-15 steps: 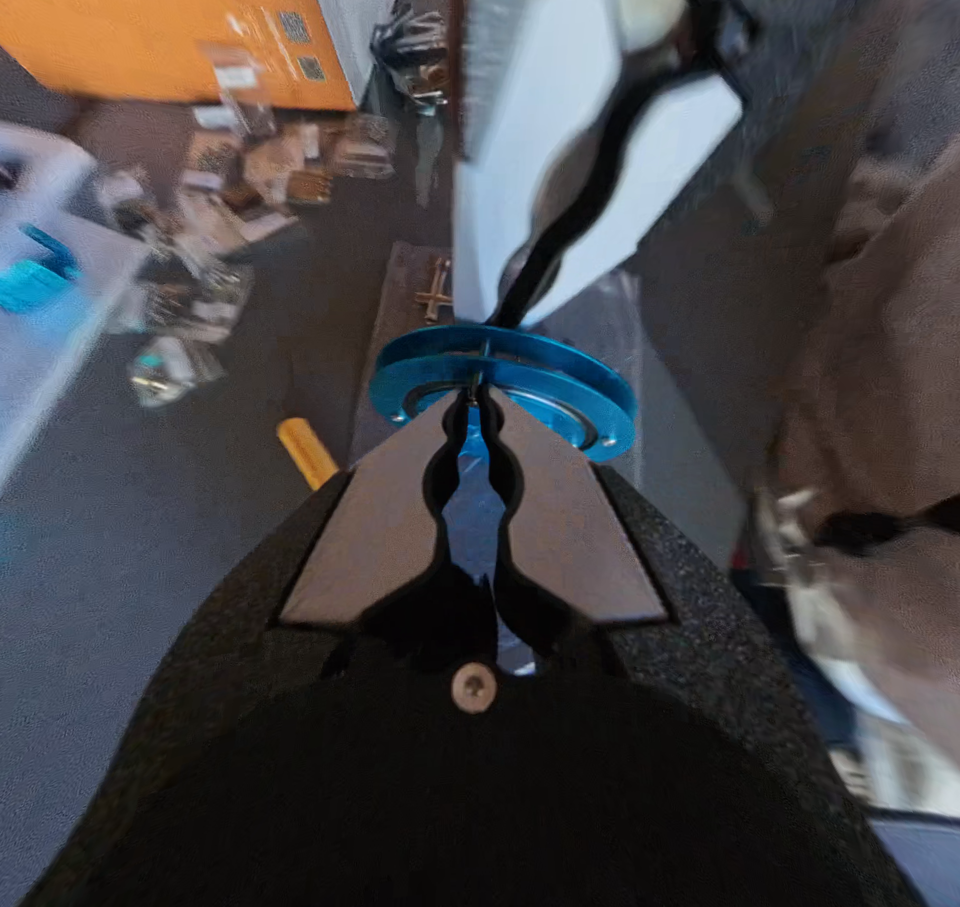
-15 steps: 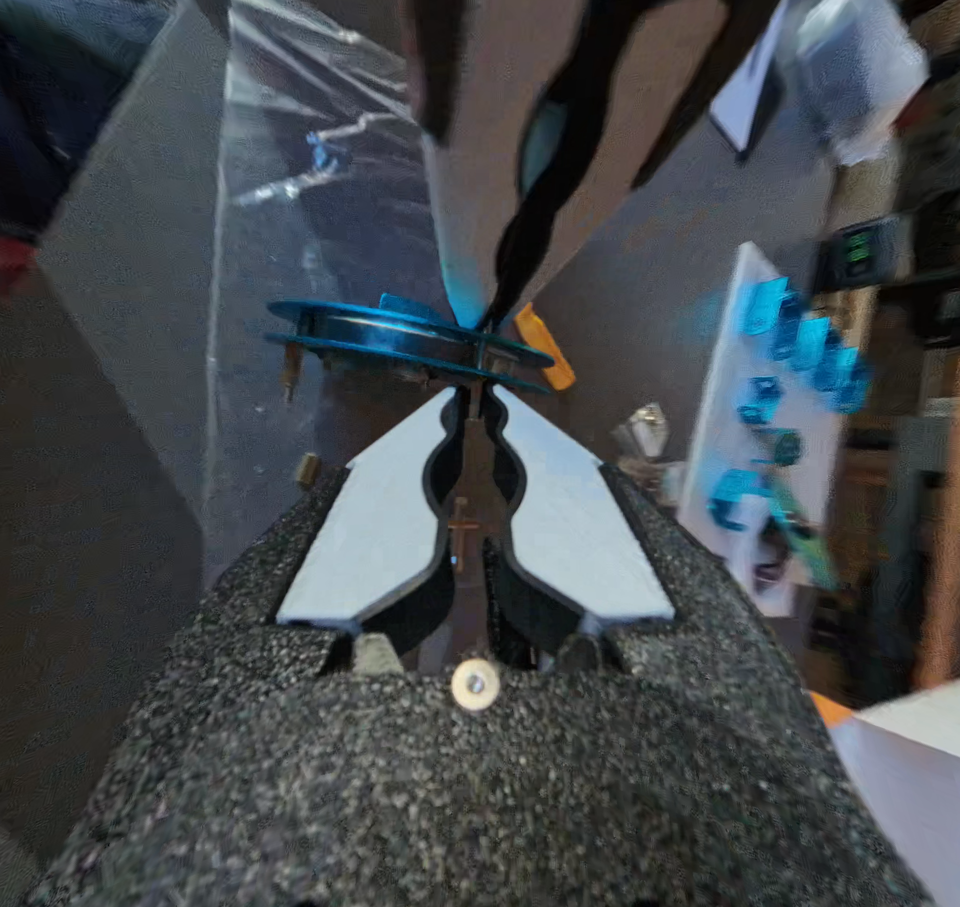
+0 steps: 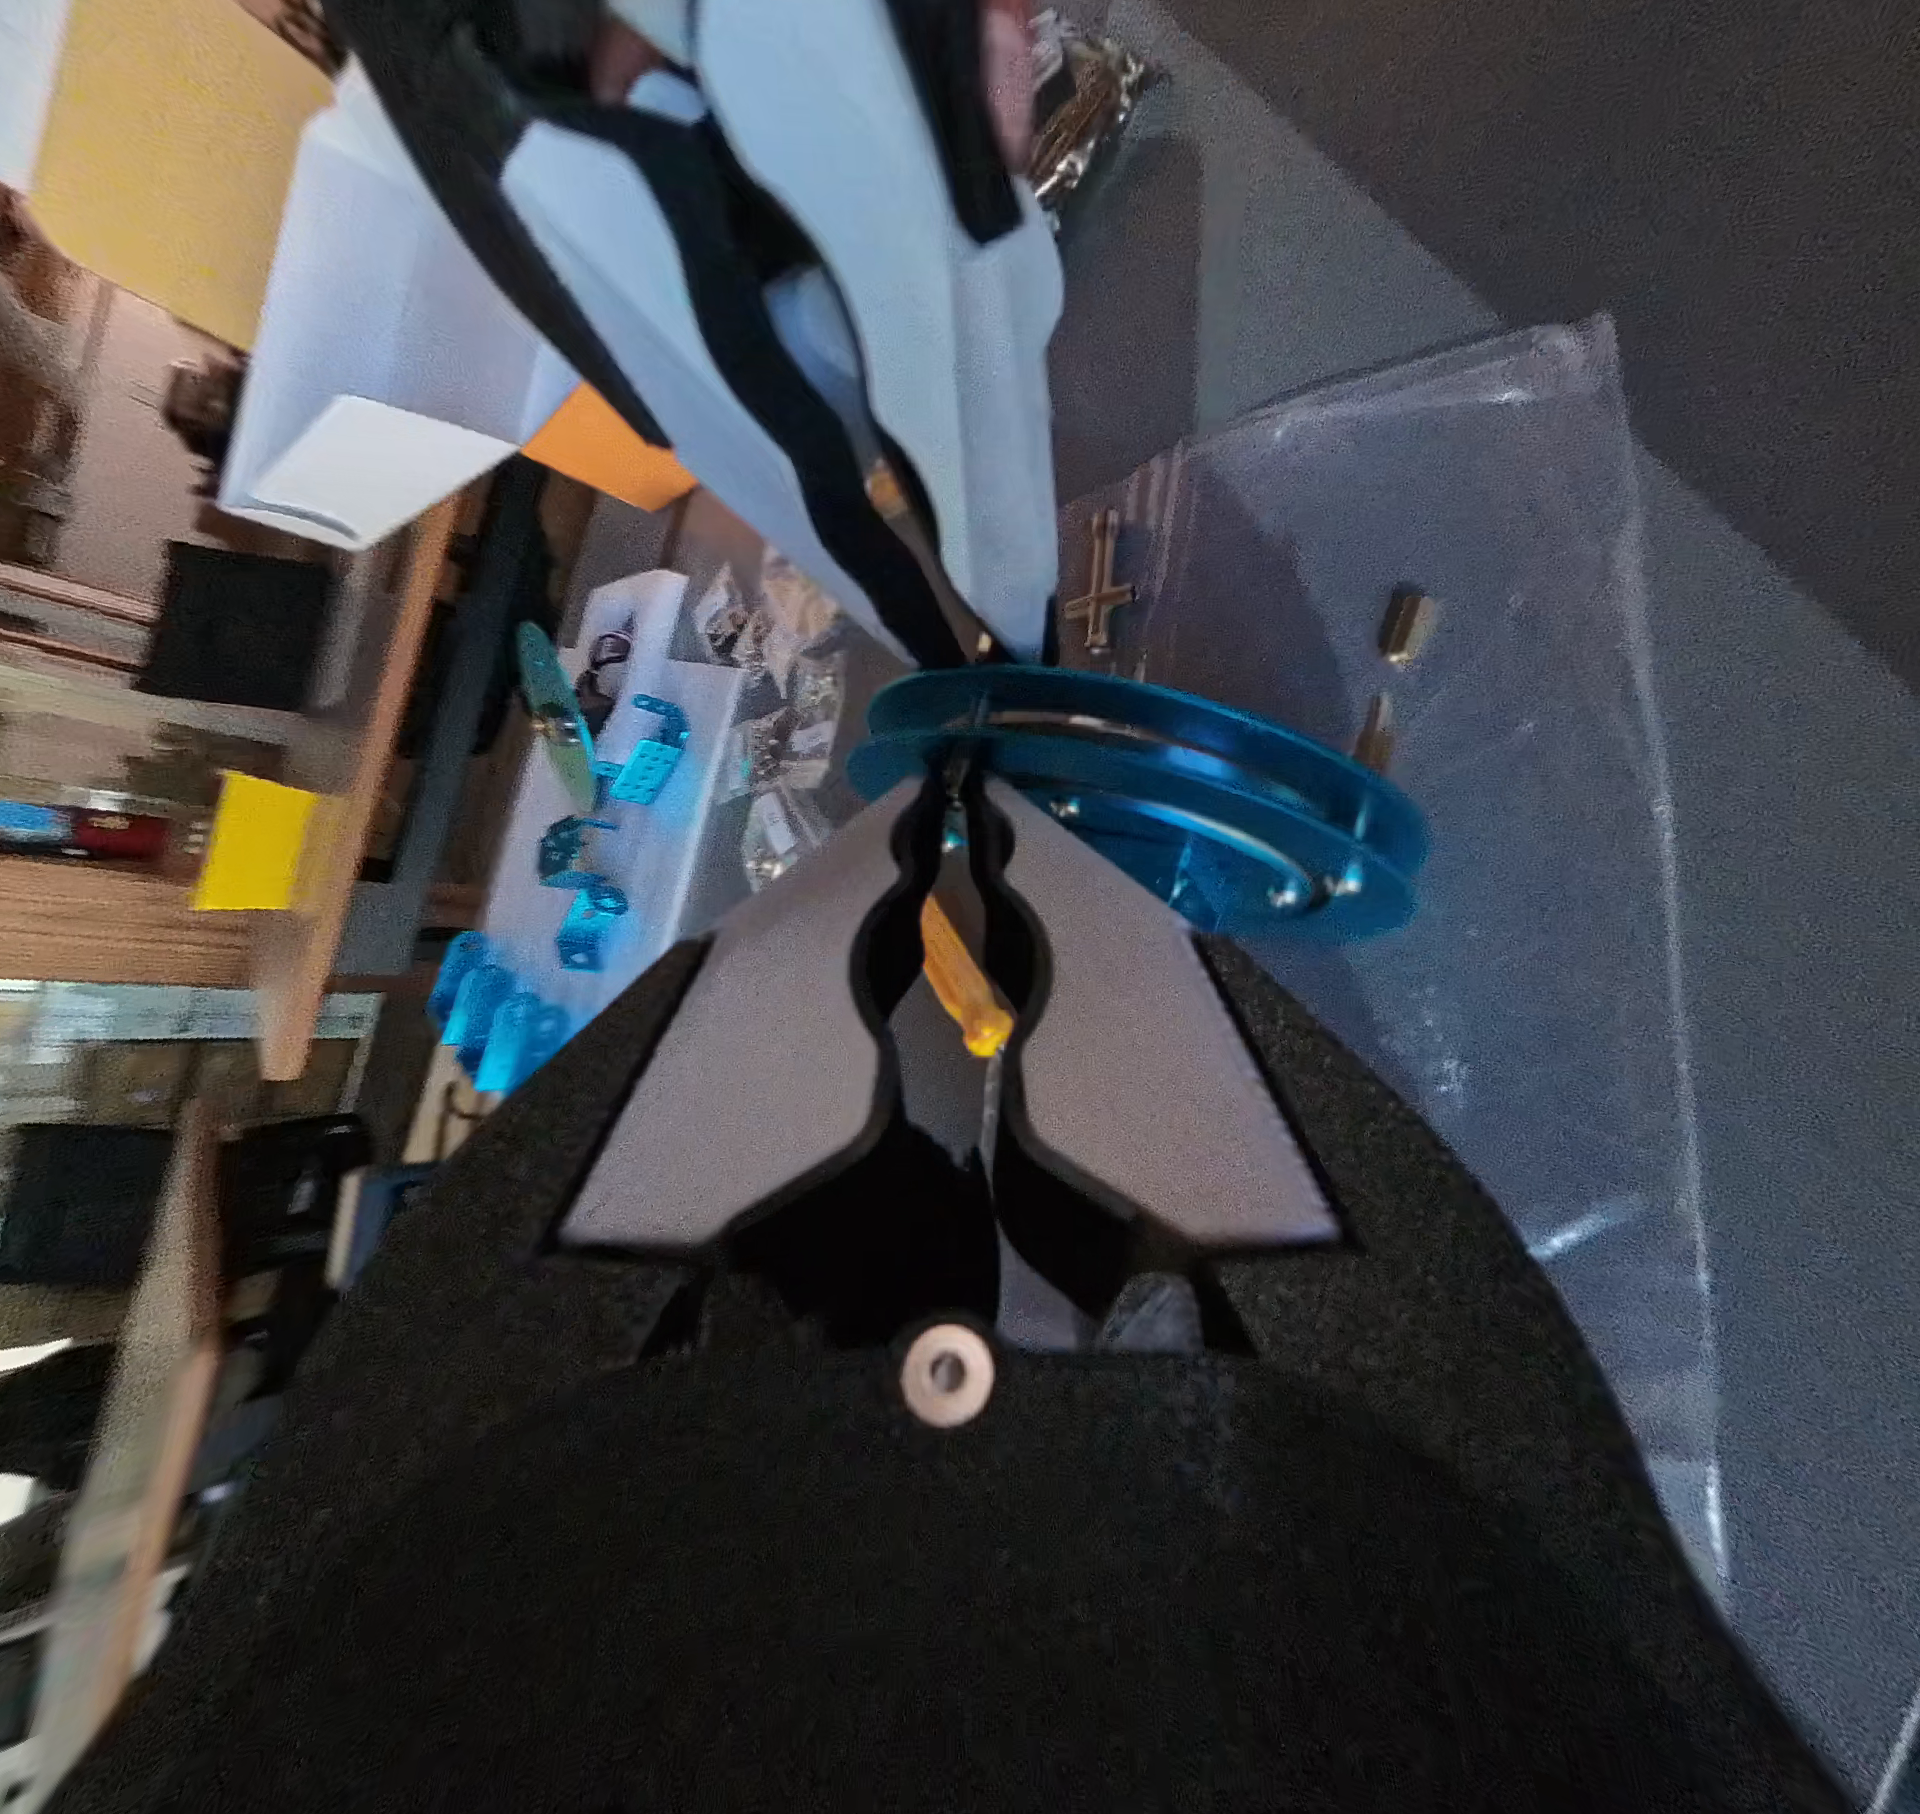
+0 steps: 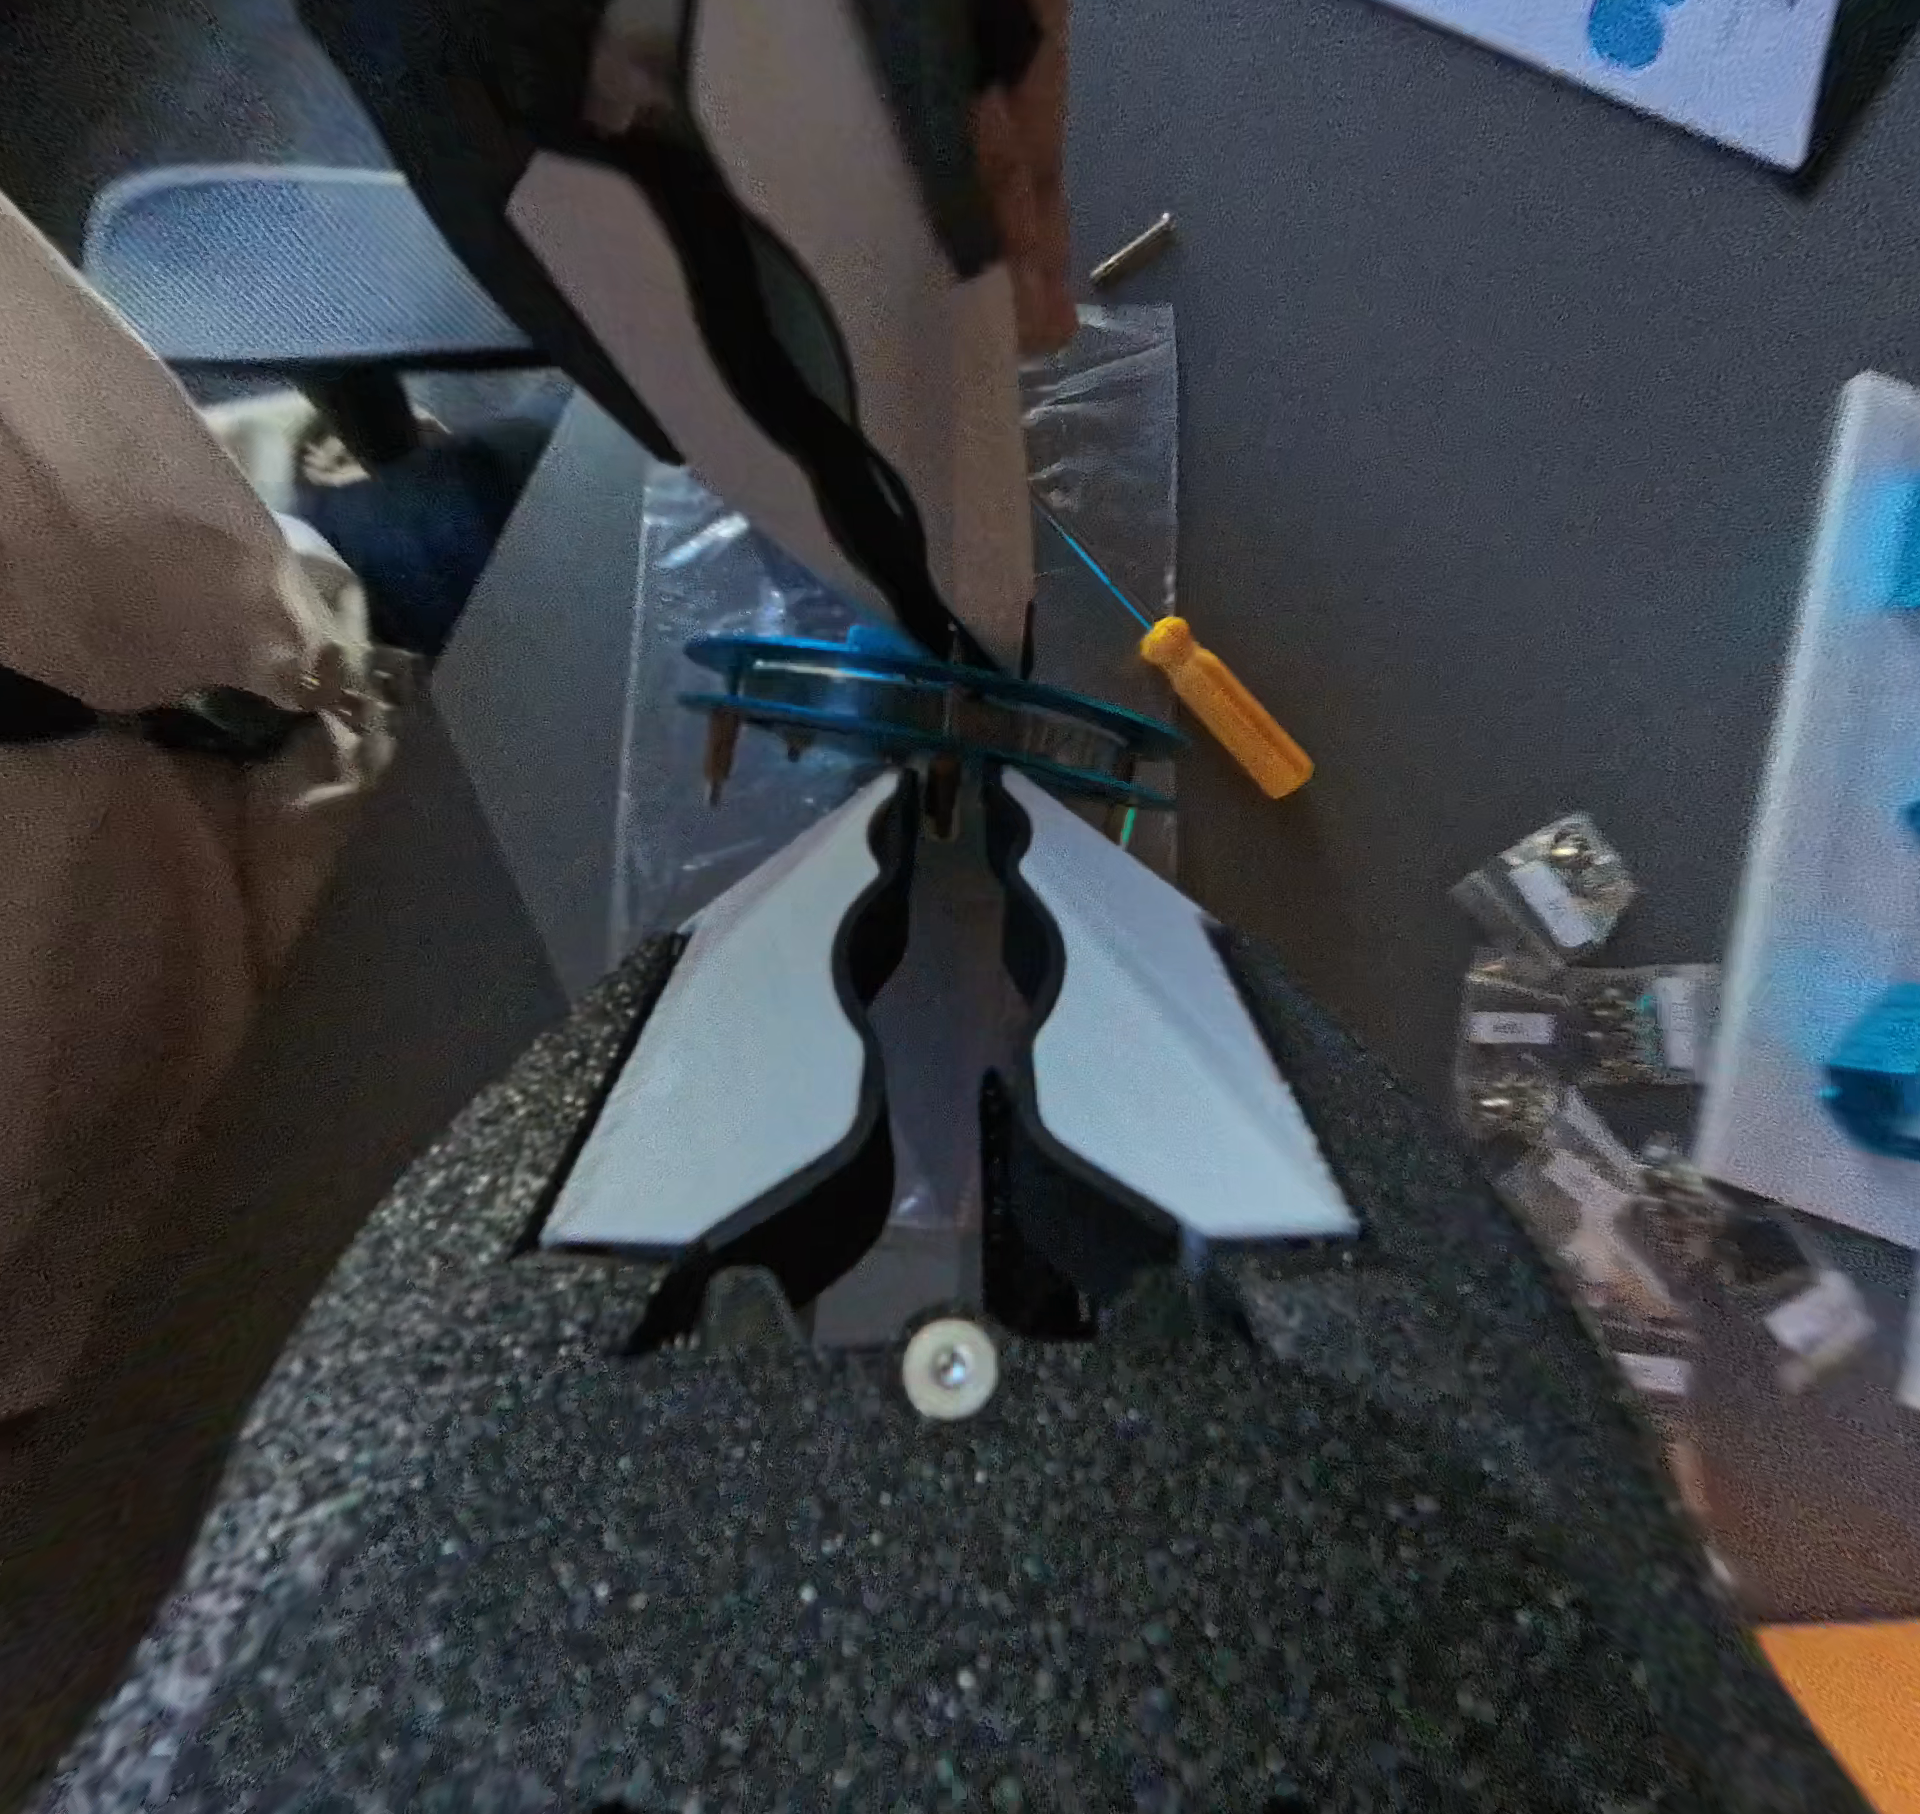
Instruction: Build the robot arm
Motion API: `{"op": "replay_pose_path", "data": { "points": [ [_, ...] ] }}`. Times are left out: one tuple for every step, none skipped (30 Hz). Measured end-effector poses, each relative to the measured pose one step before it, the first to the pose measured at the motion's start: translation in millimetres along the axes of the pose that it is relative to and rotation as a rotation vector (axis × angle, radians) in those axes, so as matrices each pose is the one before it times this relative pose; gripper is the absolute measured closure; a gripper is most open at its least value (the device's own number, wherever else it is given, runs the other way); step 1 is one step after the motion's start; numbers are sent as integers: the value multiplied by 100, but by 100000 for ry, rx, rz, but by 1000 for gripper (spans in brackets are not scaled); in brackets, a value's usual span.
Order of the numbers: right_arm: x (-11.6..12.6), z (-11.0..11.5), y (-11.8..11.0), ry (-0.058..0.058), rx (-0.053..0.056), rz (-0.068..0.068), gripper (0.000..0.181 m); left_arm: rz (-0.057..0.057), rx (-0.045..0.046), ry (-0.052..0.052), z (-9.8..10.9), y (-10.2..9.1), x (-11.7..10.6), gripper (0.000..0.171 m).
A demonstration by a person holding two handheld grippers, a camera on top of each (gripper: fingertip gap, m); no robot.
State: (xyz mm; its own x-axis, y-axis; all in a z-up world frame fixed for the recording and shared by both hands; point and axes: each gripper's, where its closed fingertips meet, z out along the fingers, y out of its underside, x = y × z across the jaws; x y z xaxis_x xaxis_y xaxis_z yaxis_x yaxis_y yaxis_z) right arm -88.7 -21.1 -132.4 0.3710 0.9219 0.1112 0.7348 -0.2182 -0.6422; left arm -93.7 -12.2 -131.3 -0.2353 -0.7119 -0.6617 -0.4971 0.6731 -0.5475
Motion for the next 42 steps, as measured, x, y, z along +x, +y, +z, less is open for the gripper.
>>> {"op": "replay_pose_path", "data": {
  "points": [
    [143, 34, 206, 9396, -2401, -12562, 169, -7251, 855, 5710, 72, 3, -25, 168],
    [192, 181, 217, 9027, -2420, -11192, 168, -7700, -123, 6052, 133, 163, 48, 169],
    [-79, 264, 122, 6740, -1740, -9845, 169, -6885, 354, 5778, 168, 124, 122, 169],
    [3, 375, 274, 6089, -3019, -8639, 168, -6158, 1171, 5058, 127, -36, 123, 169],
    [-83, 415, 260, 4532, -3200, -6997, 170, -5862, 476, 4862, 60, -38, 91, 169],
    [42, 345, 207, 4360, -2472, -5459, 170, -5242, 6, 3963, 4, 6, 19, 169],
    [294, 161, 88, 4175, -1592, -4406, 171, -2841, -112, 1944, -3, 83, -123, 169],
    [146, 30, -36, 1069, -901, -1934, 172, -1433, 155, 1089, -56, 58, -63, 169],
    [-167, -106, -224, -4949, 918, 5864, 172, -324, 137, 761, -67, 29, 143, 169],
    [-376, -181, -203, -10734, 2486, 12749, 173, 4104, 321, -1737, -81, 21, 183, 170],
    [-154, -134, -45, -11872, 3654, 15844, 176, 10170, 551, -6981, -84, 15, -71, 169],
    [223, -144, -58, -11763, 4596, 18147, 178, 15658, -645, -11086, -62, 106, -247, 169],
    [-279, -221, -270, -18390, 4458, 23903, 178, 18497, -2058, -11118, -87, 67, -33, 169],
    [-655, -131, -85, -22209, 2500, 27278, 178, 17631, -1493, -9454, -104, -108, 180, 170],
    [-999, -112, 70, -23905, 1211, 24469, 179, 14290, -209, -7376, -170, -240, 192, 170],
    [-499, 128, 222, -17360, 818, 14136, 179, 5281, 714, -3785, -164, -169, 28, 170],
    [-308, 195, 154, -10093, 464, 6464, 178, -1662, 409, -362, -56, 91, -50, 170],
    [-6, 132, -22, -690, 705, -671, 177, -5457, -120, 1226, 60, 255, -77, 169],
    [155, 105, -32, 6467, -1145, -8407, 177, -6473, 252, 1752, 102, 197, -73, 169],
    [239, 29, 11, 10730, -2315, -13414, 176, -7447, 224, 2623, 140, 129, -39, 169],
    [397, -110, -138, 13524, -1845, -14671, 177, -9240, -258, 4234, 163, 103, -32, 169],
    [670, -148, -233, 15906, -1573, -15604, 176, -10915, 205, 5455, 102, 5, -71, 169],
    [295, -68, -100, 13827, -1918, -14976, 175, -11959, 476, 7302, 90, -11, 105, 169],
    [277, 2, -23, 13039, -2842, -13625, 167, -11830, 610, 7156, 34, -20, 97, 169],
    [248, -22, -5, 12252, -2942, -12631, 160, -10631, 319, 6721, 21, -1, 119, 169],
    [65, 20, 83, 9983, -3412, -11874, 160, -8476, 20, 6621, -14, -23, 204, 168],
    [71, -10, 8, 8694, -2616, -10517, 160, -6538, -29, 5727, -31, -57, 202, 168],
    [100, 70, 120, 6900, -3101, -7501, 159, -5263, -502, 3989, 1, 4, 74, 169],
    [181, 121, 195, 5334, -3251, -4938, 158, -4984, -644, 4146, 2, 3, 128, 169],
    [74, 10, -6, 3318, -1776, -3808, 158, -5628, -717, 4589, -23, -8, 156, 169],
    [106, 29, 20, 2637, -1638, -2642, 157, -6711, -1279, 4734, -29, 68, 152, 169],
    [16, 21, -33, 2038, -1433, -2772, 159, -5972, -1809, 5562, -53, 99, 285, 168],
    [22, -79, -122, 2046, -1172, -3267, 159, -3600, -1323, 3156, -59, 49, 106, 169],
    [61, -3, 65, 1488, -1850, -3111, 159, -496, -1118, -305, 2, 15, -120, 168],
    [-46, -64, 51, -503, -836, -1528, 159, 1666, -1880, -1330, -4, 42, -48, 168],
    [-72, -96, -25, -2298, 501, 590, 160, 796, -1872, -1302, -20, -7, -12, 168],
    [-84, -29, -9, -3402, 1193, 3145, 160, -696, -1497, -398, -19, 24, -6, 168],
    [-77, -71, -108, -3873, 2046, 4133, 161, -2873, -1042, 1581, -36, 51, 38, 168],
    [13, -125, -119, -3057, 1959, 3219, 162, -4360, -217, 2706, -51, 13, -20, 169],
    [409, -173, -125, 690, 1978, 1059, 168, -4643, 417, 2934, -87, -53, -110, 169],
    [720, -178, -143, 4775, 1572, -2453, 174, -5242, 482, 2925, -88, -57, -190, 169],
    [243, -8, -35, 4094, 93, -5154, 174, -4686, 512, 3126, -82, -81, -150, 169]
  ]
}}
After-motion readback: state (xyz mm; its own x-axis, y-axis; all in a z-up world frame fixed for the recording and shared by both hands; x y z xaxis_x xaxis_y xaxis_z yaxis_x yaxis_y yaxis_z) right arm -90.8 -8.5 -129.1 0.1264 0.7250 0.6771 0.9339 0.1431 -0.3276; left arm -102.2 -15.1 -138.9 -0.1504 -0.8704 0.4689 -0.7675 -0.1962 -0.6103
